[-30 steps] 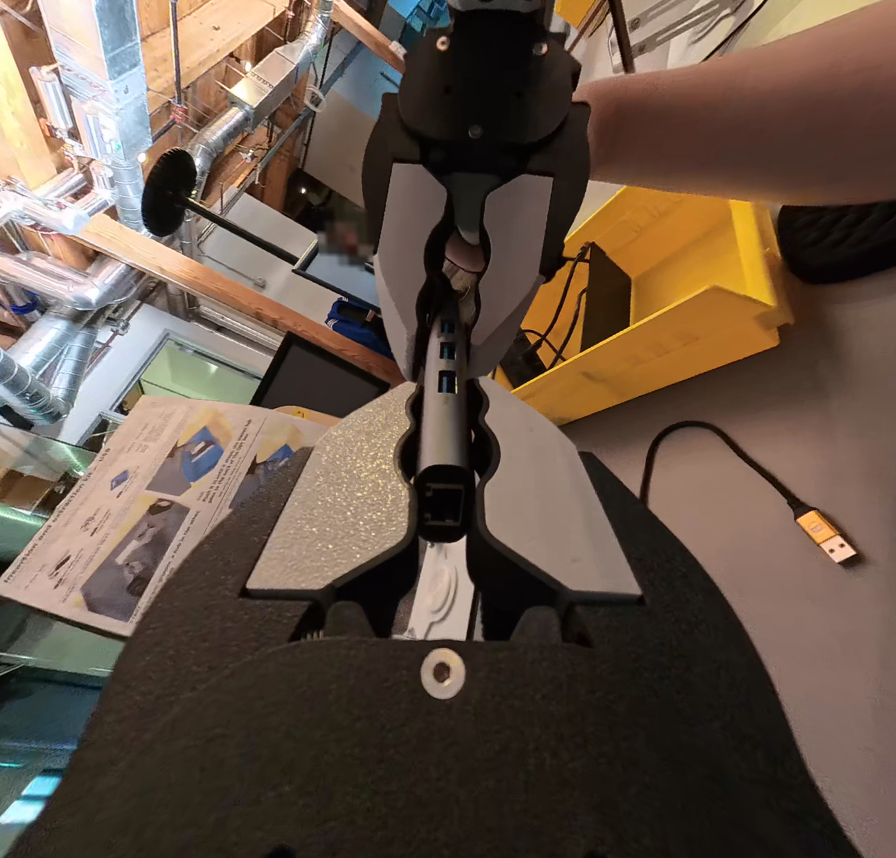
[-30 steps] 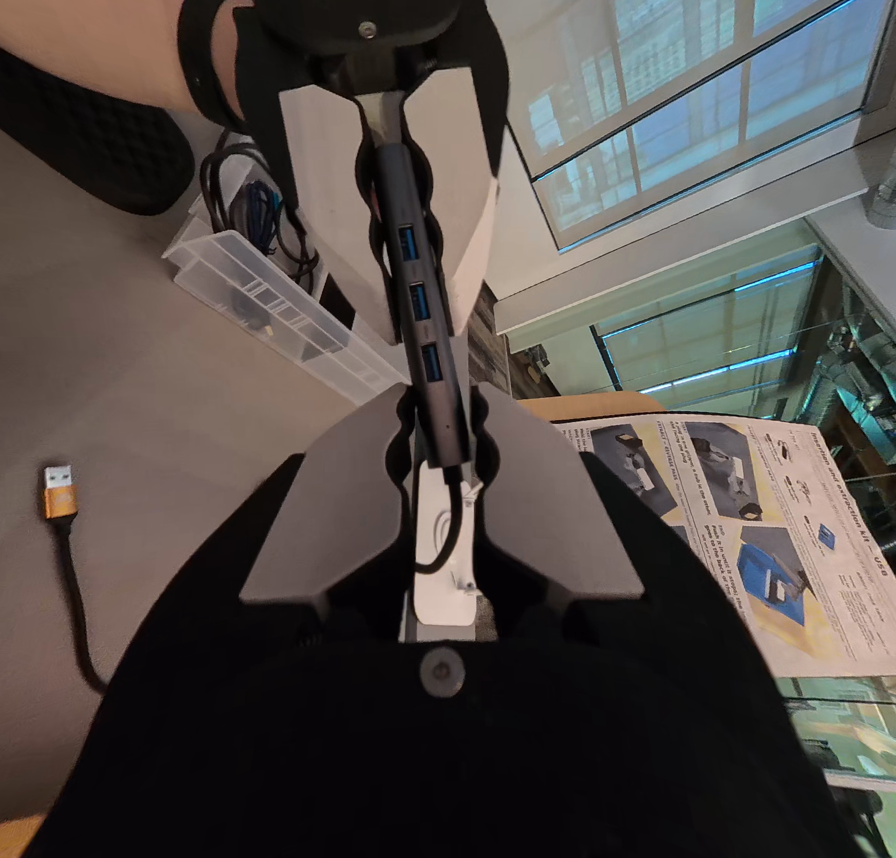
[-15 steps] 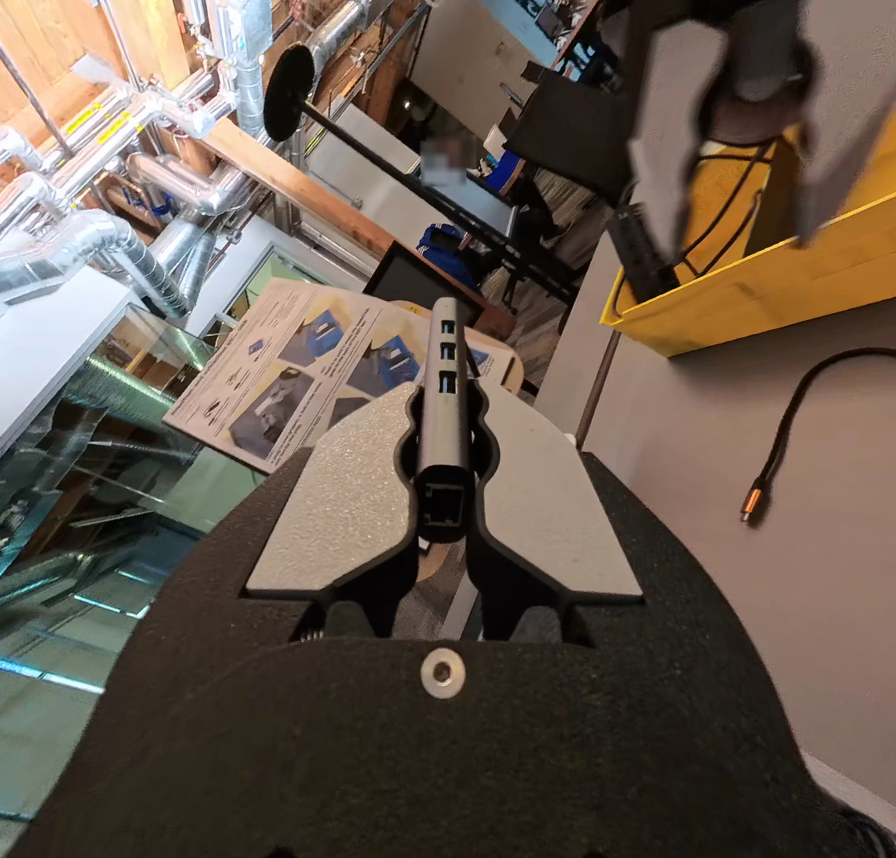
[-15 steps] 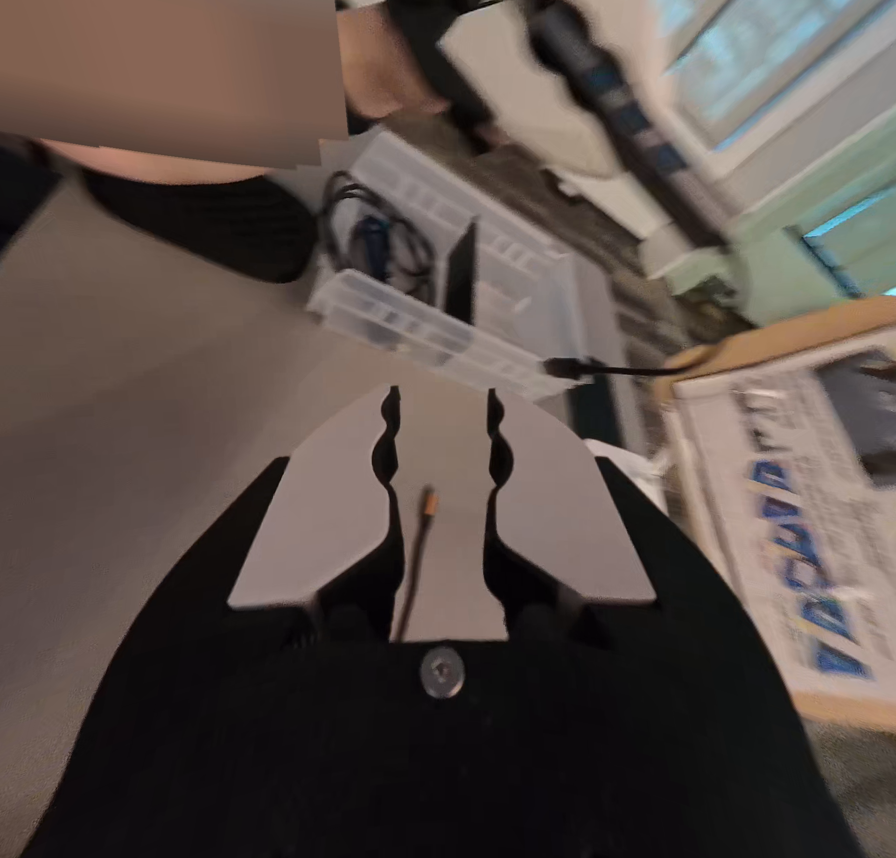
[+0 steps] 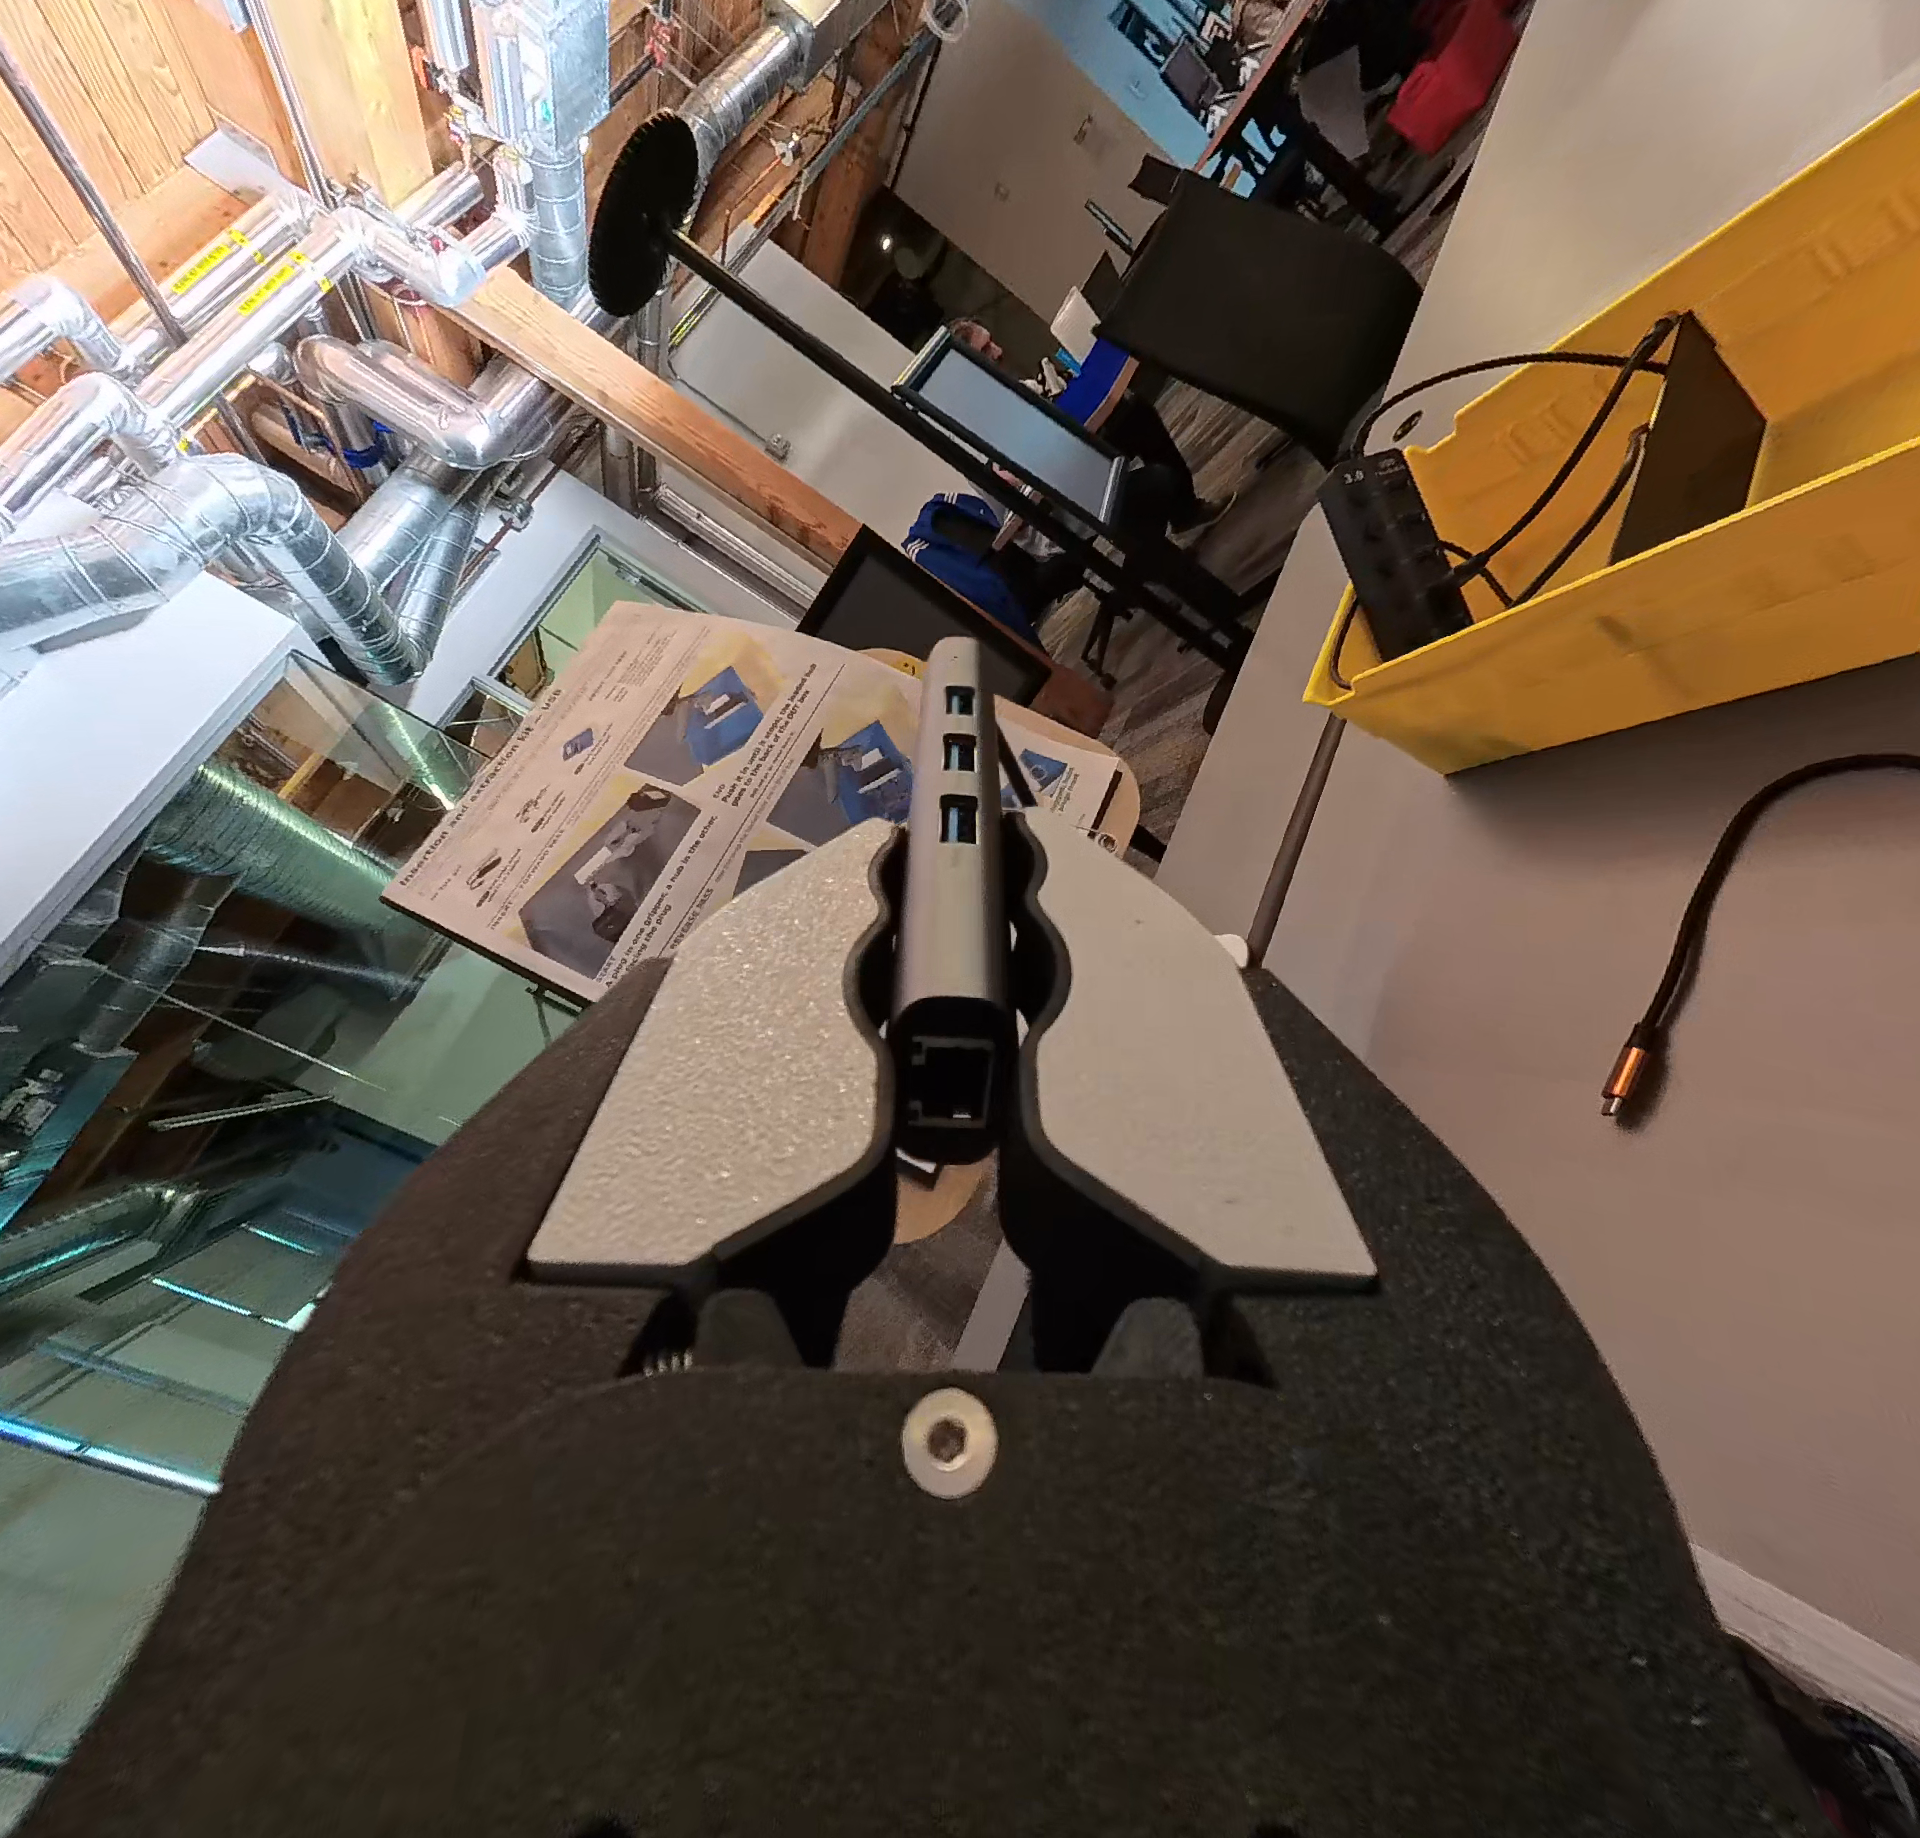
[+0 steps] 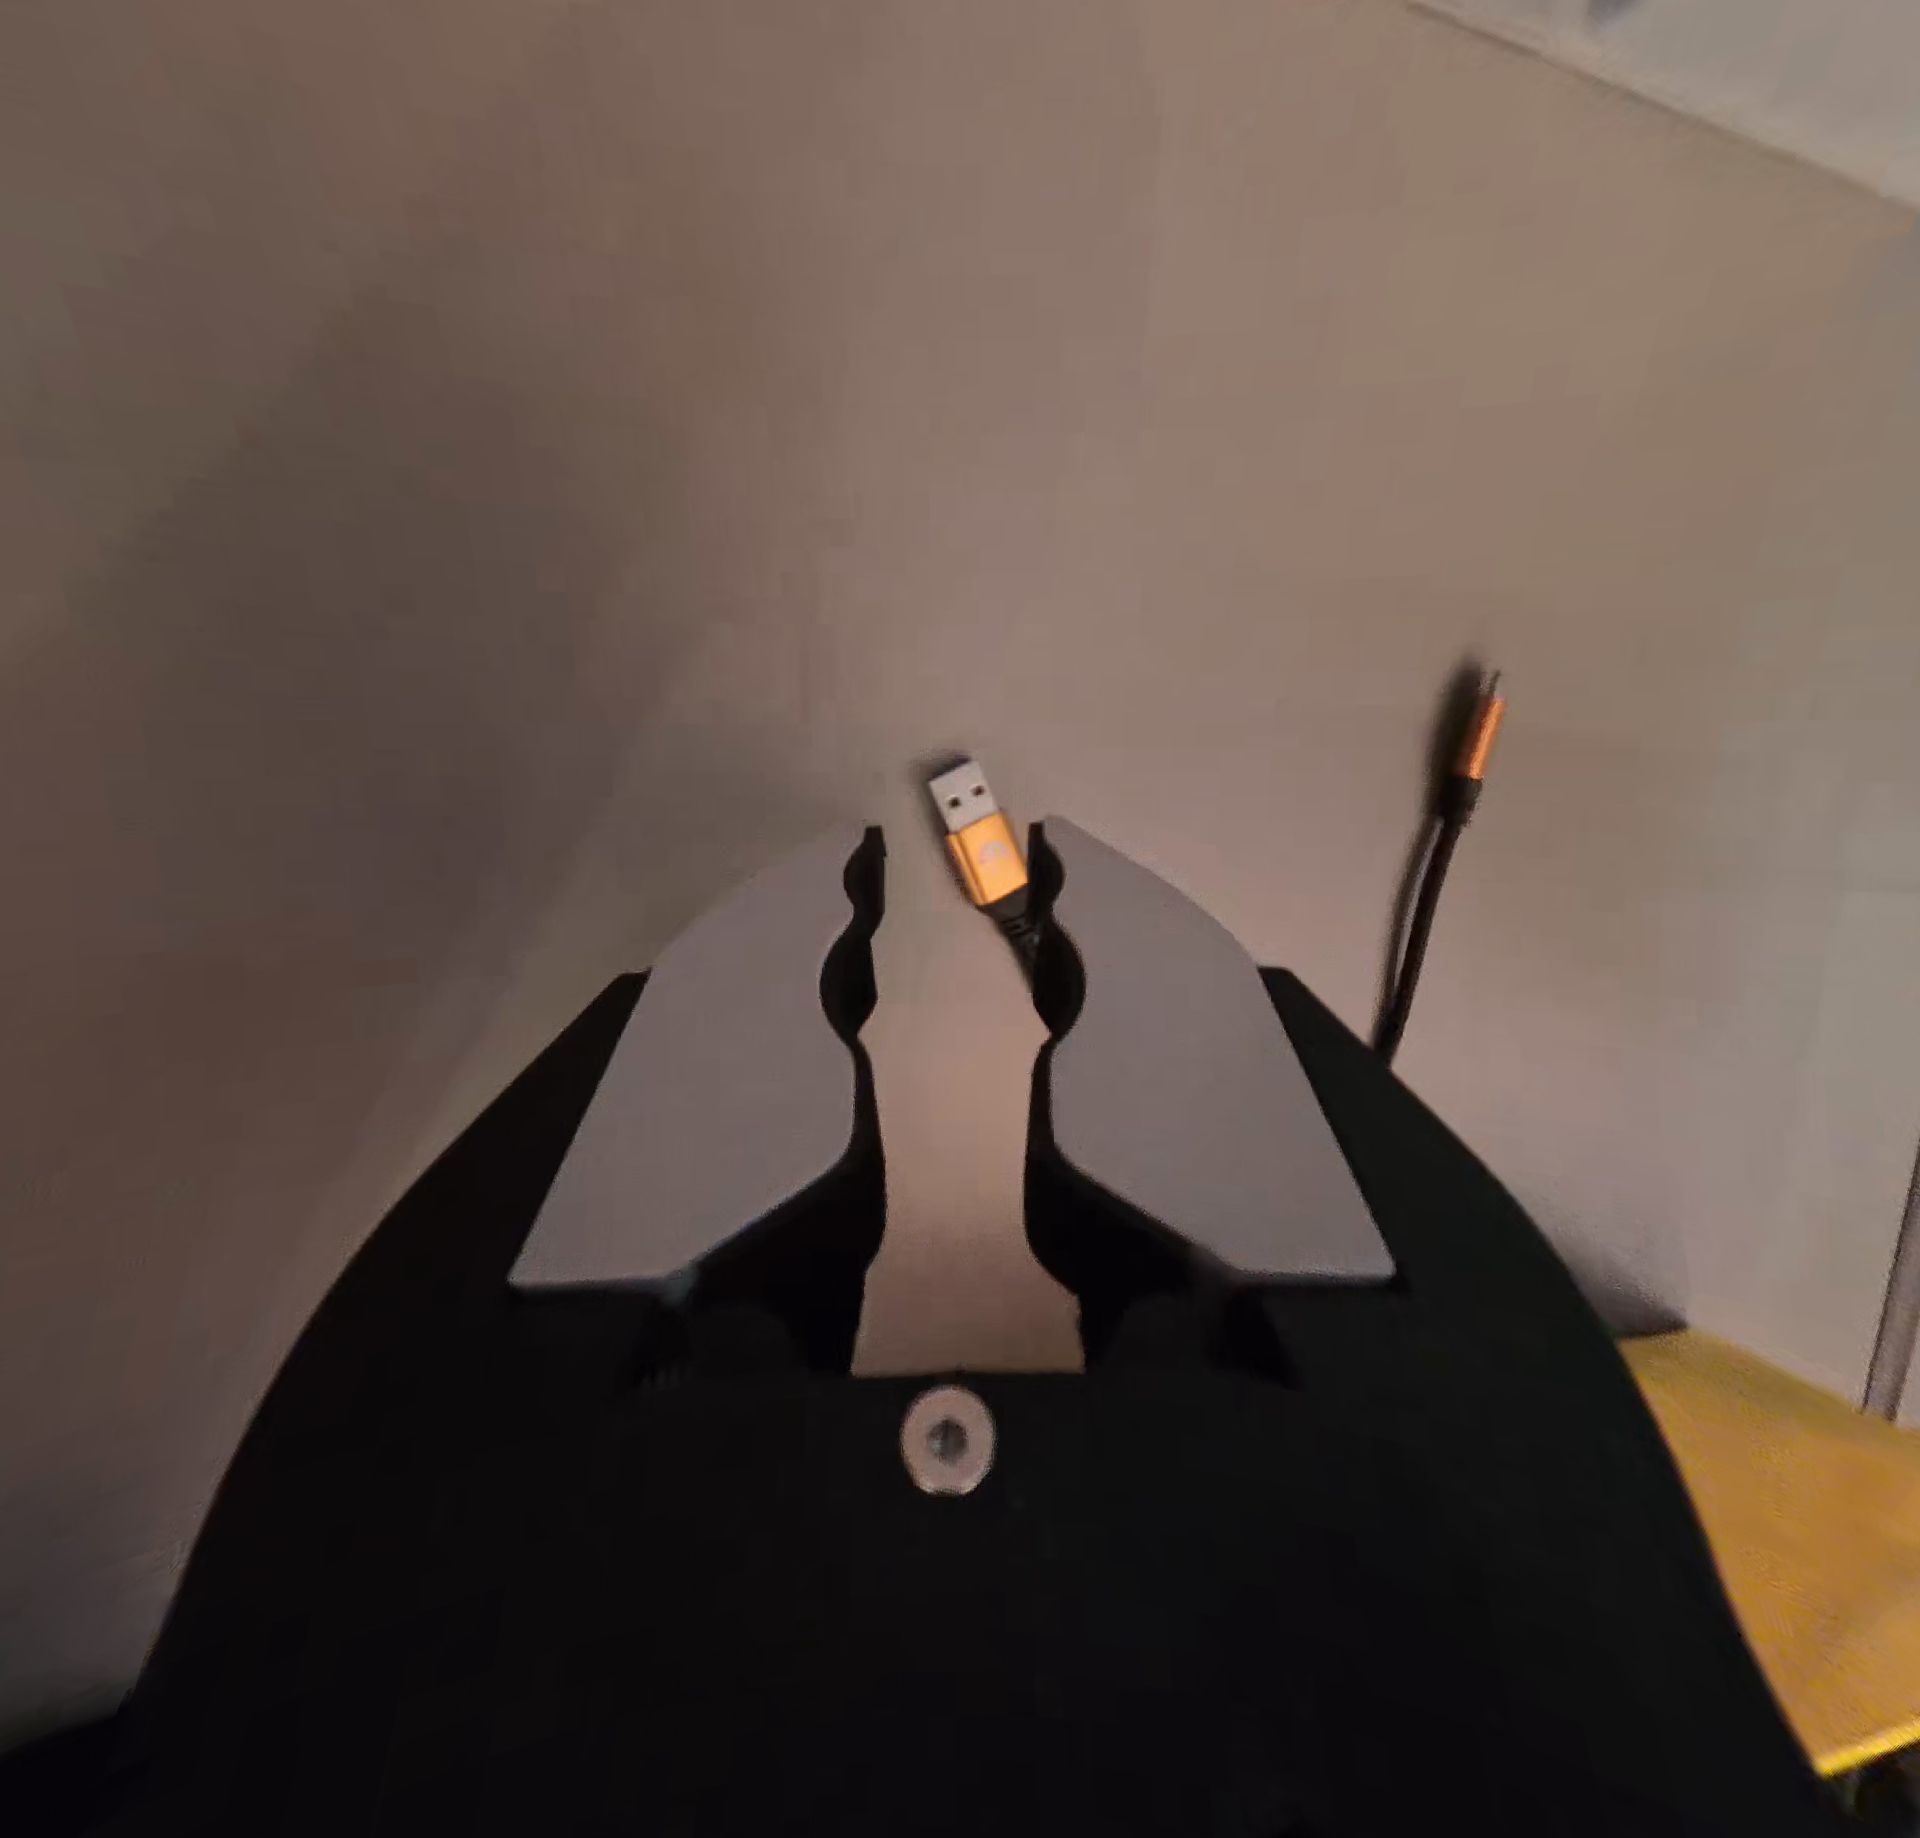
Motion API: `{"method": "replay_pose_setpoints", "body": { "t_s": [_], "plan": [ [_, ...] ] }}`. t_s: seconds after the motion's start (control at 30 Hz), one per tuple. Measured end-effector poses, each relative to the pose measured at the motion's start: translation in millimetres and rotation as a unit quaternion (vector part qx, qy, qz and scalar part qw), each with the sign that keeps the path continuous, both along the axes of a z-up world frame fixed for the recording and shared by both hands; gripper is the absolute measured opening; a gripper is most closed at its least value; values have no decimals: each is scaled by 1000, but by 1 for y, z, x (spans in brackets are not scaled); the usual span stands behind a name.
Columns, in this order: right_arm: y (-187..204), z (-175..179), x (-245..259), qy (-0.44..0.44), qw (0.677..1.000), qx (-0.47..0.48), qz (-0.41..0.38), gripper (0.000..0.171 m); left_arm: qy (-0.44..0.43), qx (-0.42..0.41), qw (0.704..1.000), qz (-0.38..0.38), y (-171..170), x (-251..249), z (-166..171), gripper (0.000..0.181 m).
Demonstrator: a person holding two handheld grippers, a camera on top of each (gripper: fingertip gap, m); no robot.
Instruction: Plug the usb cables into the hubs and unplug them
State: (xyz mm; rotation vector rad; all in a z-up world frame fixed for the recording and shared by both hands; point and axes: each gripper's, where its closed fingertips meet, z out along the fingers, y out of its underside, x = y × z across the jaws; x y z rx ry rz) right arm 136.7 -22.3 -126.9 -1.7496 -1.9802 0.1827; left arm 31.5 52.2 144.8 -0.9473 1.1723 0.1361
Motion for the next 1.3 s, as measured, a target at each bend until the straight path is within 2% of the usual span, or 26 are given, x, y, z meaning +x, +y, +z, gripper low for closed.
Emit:
{"method": "replay_pose_setpoints", "body": {
  "t_s": [0.17,0.33,0.6,0.73,1.07,1.2,1.3],
  "plan": [
    [10,-14,9,-40,999,0,-28,22,1,2,1000,-4,-1,5,-1,17],
    [20,-26,16,-68,996,-6,-55,27,-2,0,1000,-9,-3,7,1,16],
    [21,-30,19,-69,987,-95,-107,22,3,-1,1000,-13,-4,11,-1,16],
    [17,-31,18,-86,985,-110,-98,18,3,-1,1000,-16,-6,13,-1,16],
    [-2,-29,-40,58,988,-146,-5,15,11,-2,1000,-17,-7,17,-4,16],
    [-11,-28,-44,88,983,-163,21,28,13,-2,1000,-18,-8,18,-4,17],
    [-11,-27,-43,106,978,-176,25,27,14,-4,1000,-19,-8,19,-5,16]
  ]
}}
